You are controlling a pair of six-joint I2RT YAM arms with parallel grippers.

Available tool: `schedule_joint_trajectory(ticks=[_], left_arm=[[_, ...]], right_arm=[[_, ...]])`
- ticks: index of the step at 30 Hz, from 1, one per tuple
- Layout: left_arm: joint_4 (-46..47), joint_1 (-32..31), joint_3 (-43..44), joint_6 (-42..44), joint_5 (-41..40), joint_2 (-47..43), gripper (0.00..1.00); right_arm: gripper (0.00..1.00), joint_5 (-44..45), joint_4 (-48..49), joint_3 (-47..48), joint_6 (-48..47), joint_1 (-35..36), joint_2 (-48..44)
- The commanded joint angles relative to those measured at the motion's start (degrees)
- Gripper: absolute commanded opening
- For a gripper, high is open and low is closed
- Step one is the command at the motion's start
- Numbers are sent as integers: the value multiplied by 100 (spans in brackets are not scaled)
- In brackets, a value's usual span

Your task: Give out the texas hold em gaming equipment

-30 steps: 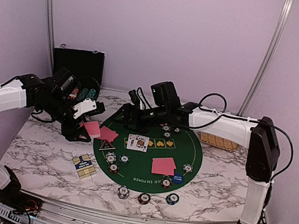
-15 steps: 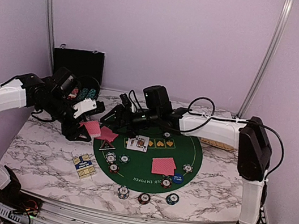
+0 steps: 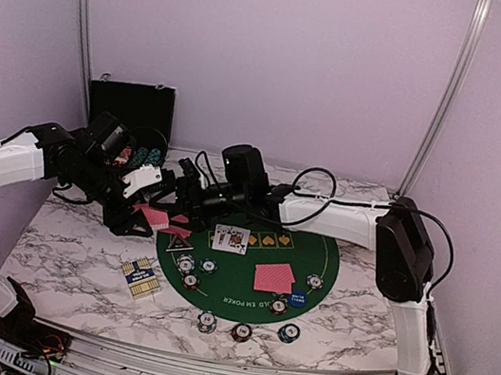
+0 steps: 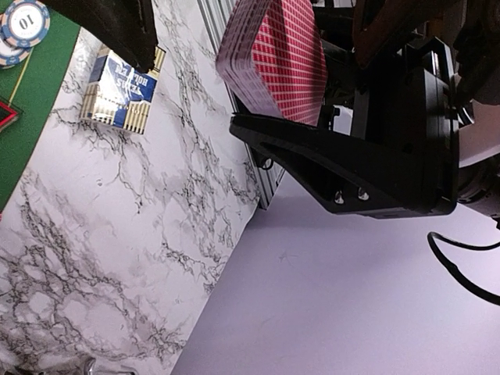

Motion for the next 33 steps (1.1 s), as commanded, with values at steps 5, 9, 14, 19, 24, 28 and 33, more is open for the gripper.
schedule_joint_trajectory(ticks=[5,9,14,19,24,28,33], left_arm=[[84,23,209,-32,120,-38,0],[84,23,191,-34,122,-54,0],[81,23,180,-27,127,-82,0],[80,24,173,-26,128,-105,0],[78,24,139,-26,103,-129,0],[83,23,138,-26,102,-126,0],[83,23,130,-26,88,-128,0]], right_arm=[[82,-413,219,622,315,194,425],[81,-518,305,734,431,212,573],[78,-572,104,821,343,209,673],[68,-573,8,519,267,104,576],[62,-533,-29,157,163,-48,338],[59,-501,-162,18,24,-149,155],[53,-504,-194,-209,-37,-246,-81]])
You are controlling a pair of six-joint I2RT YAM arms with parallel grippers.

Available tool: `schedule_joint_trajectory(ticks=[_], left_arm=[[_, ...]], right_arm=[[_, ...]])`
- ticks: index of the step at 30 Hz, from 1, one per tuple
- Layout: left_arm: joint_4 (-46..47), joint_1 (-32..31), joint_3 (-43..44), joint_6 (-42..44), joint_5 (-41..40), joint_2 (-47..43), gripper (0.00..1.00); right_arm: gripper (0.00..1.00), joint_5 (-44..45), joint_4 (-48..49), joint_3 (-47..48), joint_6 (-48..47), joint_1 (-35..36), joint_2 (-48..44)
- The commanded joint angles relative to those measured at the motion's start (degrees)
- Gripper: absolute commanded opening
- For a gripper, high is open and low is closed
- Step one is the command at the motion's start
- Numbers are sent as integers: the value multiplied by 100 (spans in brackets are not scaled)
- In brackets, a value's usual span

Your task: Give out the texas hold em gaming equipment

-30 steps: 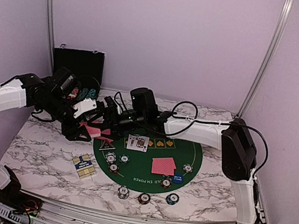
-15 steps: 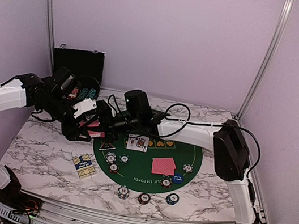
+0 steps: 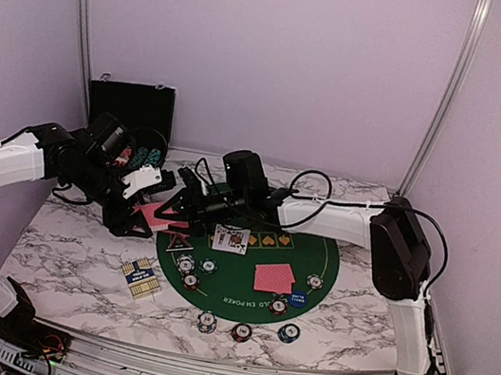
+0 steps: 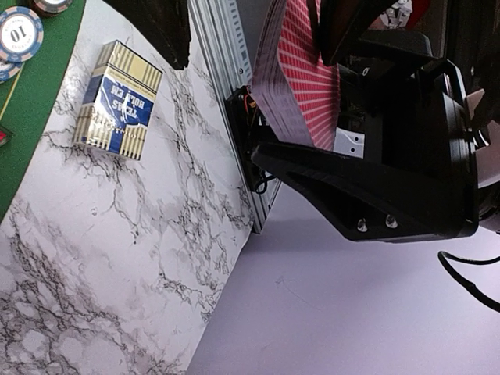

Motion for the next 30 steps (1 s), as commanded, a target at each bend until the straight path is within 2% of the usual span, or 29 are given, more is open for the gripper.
schedule_joint_trajectory(ticks=[1,9,13,14,16,18,30], left_arm=[[132,25,132,-28,92,-131,0],[131,26,108,-28,74,-126,0],[128,28,92,-28,60,-127,0],[127,26,88,-32,68,-126,0],[130,26,95,-34,70,-127,0],[127,27,104,-35,57,-133,0],[129,26,97,-37,69,-154,0]], right_arm=[[52,82,-263,-188,-175,-143,-327],[35,57,-301,-311,-189,-188,-640],[31,-17,52,-476,111,-178,-751],[34,-64,224,-539,239,-171,-764],[48,-71,387,-571,349,-132,-772],[56,-51,338,-499,323,-63,-712],[61,-152,130,114,350,151,5]])
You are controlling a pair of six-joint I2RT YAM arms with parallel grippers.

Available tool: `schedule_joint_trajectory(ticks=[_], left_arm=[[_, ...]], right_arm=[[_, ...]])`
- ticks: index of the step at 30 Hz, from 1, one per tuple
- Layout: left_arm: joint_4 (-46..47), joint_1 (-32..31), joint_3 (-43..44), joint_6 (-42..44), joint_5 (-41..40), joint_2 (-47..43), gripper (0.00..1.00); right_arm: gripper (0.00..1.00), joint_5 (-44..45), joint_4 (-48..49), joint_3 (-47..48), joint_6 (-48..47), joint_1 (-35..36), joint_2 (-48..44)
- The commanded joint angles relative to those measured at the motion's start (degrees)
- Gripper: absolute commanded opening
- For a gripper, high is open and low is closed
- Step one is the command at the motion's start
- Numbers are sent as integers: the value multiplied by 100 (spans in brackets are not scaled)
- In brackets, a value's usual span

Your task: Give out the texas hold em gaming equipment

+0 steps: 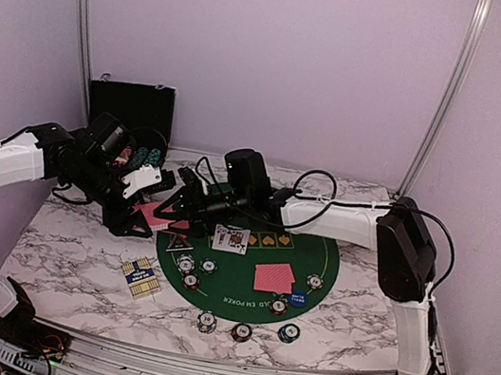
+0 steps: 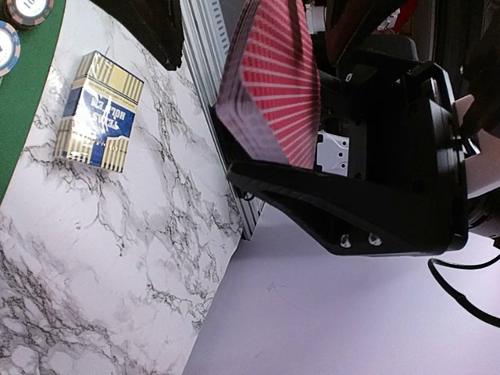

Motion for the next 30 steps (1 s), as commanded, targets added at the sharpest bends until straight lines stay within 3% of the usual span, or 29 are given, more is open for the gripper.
schedule_joint_trajectory(ticks=[1,4,9,21,30], left_arm=[[122,28,97,-34,63,-165,0],[126,23,88,-31,52,-165,0],[122,23,105,-33,71,-146,0],[125,25,149,-43,95,-98,0],[127,26,149,-43,65,-96,0]], right_arm=[[61,-98,23,384,50,70,280],[61,-86,-58,415,-10,46,281],[48,16,-172,124,-100,-112,131],[36,75,-397,-225,-370,-361,-380],[28,-79,123,-323,32,-271,-477]])
